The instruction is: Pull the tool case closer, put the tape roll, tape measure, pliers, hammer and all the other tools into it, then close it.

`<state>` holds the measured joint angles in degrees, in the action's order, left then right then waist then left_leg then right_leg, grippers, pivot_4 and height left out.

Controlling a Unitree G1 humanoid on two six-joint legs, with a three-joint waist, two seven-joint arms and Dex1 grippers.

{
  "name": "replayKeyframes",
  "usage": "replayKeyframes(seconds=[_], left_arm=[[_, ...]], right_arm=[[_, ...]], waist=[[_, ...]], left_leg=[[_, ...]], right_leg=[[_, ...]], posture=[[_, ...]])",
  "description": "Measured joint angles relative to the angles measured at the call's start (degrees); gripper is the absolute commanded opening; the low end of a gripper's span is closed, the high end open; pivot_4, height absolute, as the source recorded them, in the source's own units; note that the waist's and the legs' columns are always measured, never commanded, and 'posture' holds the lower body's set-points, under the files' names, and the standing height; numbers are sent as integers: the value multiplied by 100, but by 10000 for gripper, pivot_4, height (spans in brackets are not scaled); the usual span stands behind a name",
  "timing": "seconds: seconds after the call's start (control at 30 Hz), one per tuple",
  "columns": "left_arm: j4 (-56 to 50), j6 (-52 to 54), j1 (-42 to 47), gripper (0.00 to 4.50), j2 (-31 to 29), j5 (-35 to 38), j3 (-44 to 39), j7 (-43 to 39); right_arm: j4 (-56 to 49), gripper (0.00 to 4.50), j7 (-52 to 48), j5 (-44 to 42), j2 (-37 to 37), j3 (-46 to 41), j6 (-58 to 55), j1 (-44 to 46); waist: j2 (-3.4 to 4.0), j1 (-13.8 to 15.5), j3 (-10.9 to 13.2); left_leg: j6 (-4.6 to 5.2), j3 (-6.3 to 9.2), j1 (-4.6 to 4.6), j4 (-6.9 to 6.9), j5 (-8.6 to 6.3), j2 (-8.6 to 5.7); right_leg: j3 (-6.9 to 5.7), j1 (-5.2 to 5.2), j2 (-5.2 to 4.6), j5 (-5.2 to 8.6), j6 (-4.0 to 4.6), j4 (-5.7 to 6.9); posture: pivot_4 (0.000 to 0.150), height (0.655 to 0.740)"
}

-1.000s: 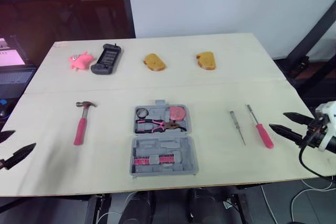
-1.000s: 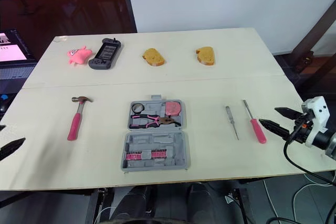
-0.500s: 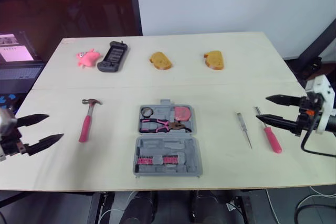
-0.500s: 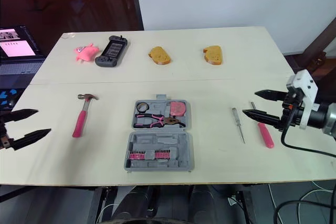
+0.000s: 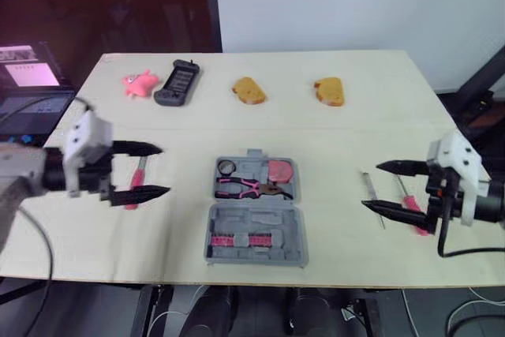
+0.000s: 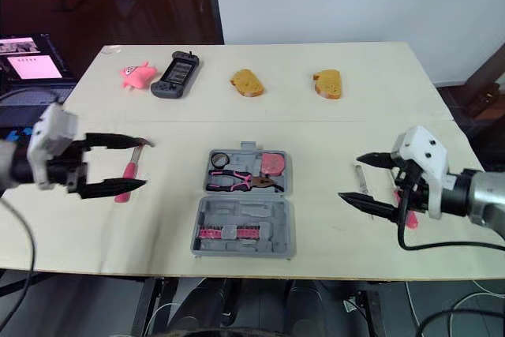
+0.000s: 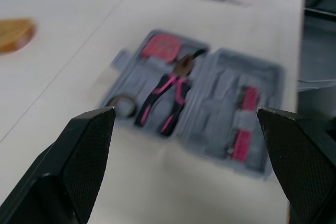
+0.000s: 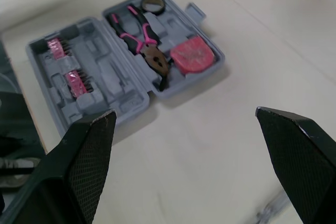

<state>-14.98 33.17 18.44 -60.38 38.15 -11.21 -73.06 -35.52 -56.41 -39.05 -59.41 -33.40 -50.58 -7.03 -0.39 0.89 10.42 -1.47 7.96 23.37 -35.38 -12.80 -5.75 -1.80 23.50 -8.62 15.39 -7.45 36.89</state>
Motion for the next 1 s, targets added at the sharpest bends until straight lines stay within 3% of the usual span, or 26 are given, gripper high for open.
replayKeyframes(seconds=[0.13,0.3,0.43,0.67,0.87,1.0], left_arm=[[-136,566,1223,45000,342,212,751,10],[-141,978,1850,45000,467,408,1195,-264],[-83,879,1971,45000,471,261,1331,-445],[-280,876,1699,45000,471,255,1148,-240],[-878,914,690,45000,412,393,548,201],[-1243,1026,237,45000,400,600,29,548]], right_arm=[[-445,44776,404,-124,337,-856,-672,-694],[-1104,44776,646,-318,670,-1657,-1171,-1434],[-1265,44776,955,-246,708,-1714,-1264,-1561],[-289,44776,2057,89,636,-425,-1445,-97],[745,44776,2799,427,676,1107,-1977,1232],[1419,44776,3005,697,657,1674,-2160,1756]], waist=[[-17,-12,10],[-30,-61,20],[-37,-45,25],[-48,-17,37],[-46,-63,45],[-45,-22,47]], left_leg=[[1,1,1,-18,0,-2],[6,-17,-4,-37,-3,13],[7,-24,-1,-70,-3,21],[7,-21,5,-64,-3,24],[11,-25,11,-64,-5,22],[11,-23,11,-69,-5,22]], right_leg=[[-3,-7,1,-3,-6,6],[1,-8,9,-8,0,17],[2,-17,14,-12,9,13],[2,-15,14,-24,23,-1],[6,-7,11,-31,6,-3],[6,-10,12,-32,11,-3]], posture=[[1500,7400],[1500,7400],[1500,7400],[1500,7400],[1500,7400],[1500,7400]])
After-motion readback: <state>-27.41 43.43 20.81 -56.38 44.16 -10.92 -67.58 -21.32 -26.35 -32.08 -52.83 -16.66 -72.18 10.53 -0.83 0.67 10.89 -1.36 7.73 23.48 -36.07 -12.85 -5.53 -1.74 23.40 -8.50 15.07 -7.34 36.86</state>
